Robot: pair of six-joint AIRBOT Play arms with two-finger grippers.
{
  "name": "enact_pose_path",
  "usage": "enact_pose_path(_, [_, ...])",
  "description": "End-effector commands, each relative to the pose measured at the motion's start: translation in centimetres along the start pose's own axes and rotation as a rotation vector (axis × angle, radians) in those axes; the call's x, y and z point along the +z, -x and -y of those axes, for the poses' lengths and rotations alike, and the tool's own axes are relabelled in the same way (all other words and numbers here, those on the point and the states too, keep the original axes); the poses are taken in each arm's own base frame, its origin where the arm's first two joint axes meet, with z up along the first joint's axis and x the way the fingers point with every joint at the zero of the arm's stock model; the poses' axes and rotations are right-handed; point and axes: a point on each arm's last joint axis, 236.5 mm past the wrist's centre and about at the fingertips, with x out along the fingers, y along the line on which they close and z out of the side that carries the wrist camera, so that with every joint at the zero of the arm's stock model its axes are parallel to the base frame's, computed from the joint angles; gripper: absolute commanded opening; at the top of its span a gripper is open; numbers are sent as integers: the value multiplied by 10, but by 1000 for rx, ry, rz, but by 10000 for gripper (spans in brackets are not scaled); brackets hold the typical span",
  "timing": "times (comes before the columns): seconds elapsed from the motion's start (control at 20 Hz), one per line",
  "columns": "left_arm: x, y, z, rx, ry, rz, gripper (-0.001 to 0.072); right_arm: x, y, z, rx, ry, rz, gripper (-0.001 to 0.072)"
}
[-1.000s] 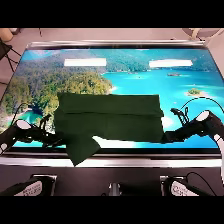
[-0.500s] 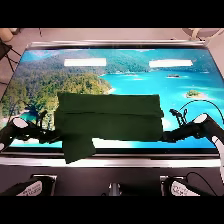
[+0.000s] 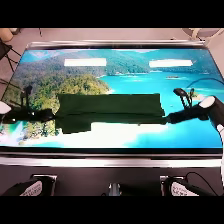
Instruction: Fold the shirts.
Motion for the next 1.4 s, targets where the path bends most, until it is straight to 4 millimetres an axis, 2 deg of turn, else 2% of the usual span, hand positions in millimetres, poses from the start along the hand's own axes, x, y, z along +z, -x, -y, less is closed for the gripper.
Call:
enact_pose_path(0.0, [55,-4,-4,9,1,64,29,71,-8,13,-96,73,100,17])
enact_pose_path(0.15, [94,-33,-14,1,9,30,29,99,-35,36,-97,9,70,18])
enact_pose_path(0.3, [116,-69,-26,-10,18,-30,30,104,-57,46,-72,-11,31,19])
enact_pose_path(0.4, [119,-88,-32,-19,22,-79,30,99,-70,49,-64,-43,12,19])
enact_pose_path(0.55, [111,-112,-44,-18,99,-140,32,85,-86,48,-36,-57,-41,20])
enact_pose_path(0.6, [110,-116,-47,-14,146,-147,81,85,-86,47,-34,-58,-41,21])
enact_pose_path(0.65, [109,-116,-47,-13,167,-149,295,87,-84,46,-29,-56,-38,26])
enact_pose_path(0.7, [110,-114,-46,-14,168,-151,507,89,-78,45,-25,-27,-37,138])
enact_pose_path(0.75, [110,-107,-42,-20,155,-158,568,92,-69,45,-18,27,-36,369])
enact_pose_path(0.8, [112,-99,-37,-27,128,-159,566,95,-58,47,-15,87,-22,509])
enact_pose_path(0.85, [115,-89,-30,-32,105,-146,565,97,-48,52,-15,116,-3,539])
enact_pose_path(0.9, [120,-78,-21,-35,75,-121,563,94,-41,62,-20,102,5,635])
enact_pose_path(1.0, [129,-57,2,-42,5,-64,518,87,-35,75,23,8,31,646])
enact_pose_path(1.1, [135,-38,25,-51,-67,-15,517,88,-39,76,126,-123,84,647])
enact_pose_path(1.2, [135,-27,44,-61,-106,10,518,85,-52,60,253,-190,82,647])
enact_pose_path(1.35, [130,-25,66,-75,-147,11,517,79,-78,29,376,-248,11,612])
